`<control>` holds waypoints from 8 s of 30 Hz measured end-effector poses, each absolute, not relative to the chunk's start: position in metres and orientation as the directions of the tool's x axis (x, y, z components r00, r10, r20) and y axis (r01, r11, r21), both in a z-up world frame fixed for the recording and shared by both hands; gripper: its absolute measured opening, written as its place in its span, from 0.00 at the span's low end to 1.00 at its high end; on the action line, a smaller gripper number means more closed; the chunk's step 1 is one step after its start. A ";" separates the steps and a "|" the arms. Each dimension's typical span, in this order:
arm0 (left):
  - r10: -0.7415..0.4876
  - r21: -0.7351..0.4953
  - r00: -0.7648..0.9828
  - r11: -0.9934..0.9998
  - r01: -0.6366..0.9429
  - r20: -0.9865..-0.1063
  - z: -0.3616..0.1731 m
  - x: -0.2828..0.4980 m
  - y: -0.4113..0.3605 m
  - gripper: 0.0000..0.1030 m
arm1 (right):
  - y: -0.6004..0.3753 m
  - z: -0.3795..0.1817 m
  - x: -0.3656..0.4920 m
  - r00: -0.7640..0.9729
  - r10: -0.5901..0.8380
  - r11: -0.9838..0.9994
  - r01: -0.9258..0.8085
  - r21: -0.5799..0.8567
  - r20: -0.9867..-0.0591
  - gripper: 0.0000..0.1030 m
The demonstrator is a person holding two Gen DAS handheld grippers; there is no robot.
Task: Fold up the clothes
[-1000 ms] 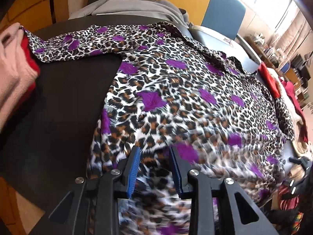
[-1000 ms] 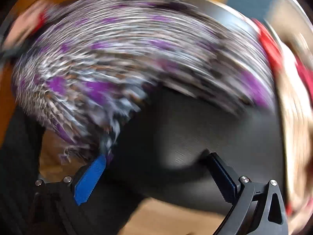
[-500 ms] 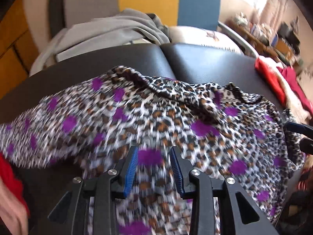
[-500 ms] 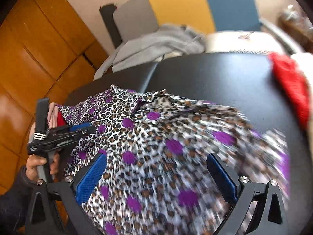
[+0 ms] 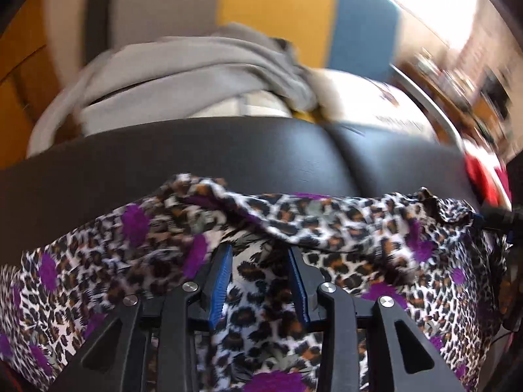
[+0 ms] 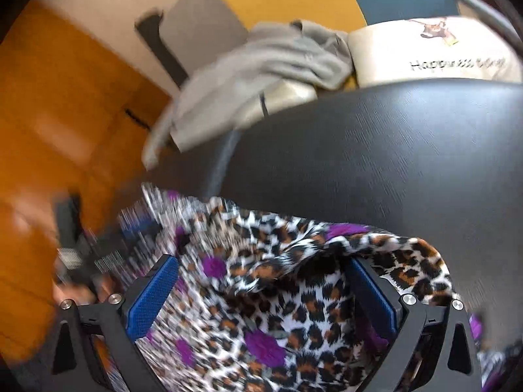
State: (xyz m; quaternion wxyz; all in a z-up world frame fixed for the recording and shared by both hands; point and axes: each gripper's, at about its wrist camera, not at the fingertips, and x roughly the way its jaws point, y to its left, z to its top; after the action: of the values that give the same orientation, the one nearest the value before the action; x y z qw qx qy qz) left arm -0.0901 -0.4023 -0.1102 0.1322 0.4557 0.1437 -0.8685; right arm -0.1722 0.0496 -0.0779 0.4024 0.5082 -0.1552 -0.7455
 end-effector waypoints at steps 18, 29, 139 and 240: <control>0.477 -0.655 -0.519 -0.719 0.235 -0.709 -0.116 -0.111 -0.403 0.32 | -0.019 -0.087 -0.179 0.022 -0.819 -0.512 0.419 0.749 -0.573 1.00; 0.177 -0.658 -0.741 -0.620 0.428 -0.648 -0.085 -0.130 -0.479 0.34 | -0.032 -0.074 -0.239 -0.154 -0.874 -0.484 0.336 0.808 -0.460 1.00; -0.208 -0.007 -0.580 -0.938 0.346 -0.788 -0.102 0.010 -0.231 0.43 | 0.361 0.022 -0.021 -0.677 0.113 -0.993 -0.109 -0.052 -0.728 0.68; 0.040 -0.227 -0.519 -0.926 0.302 -0.854 -0.106 0.121 -0.302 0.53 | 0.032 -0.036 0.105 -0.264 -0.579 -0.656 0.713 0.248 -0.772 1.00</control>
State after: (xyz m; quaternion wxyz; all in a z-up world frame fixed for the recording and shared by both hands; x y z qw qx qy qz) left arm 0.1207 -0.3016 -0.1060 0.0767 0.4843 0.1763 -0.8535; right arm 0.1054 0.0323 -0.0359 0.4079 0.4490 0.0747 -0.7915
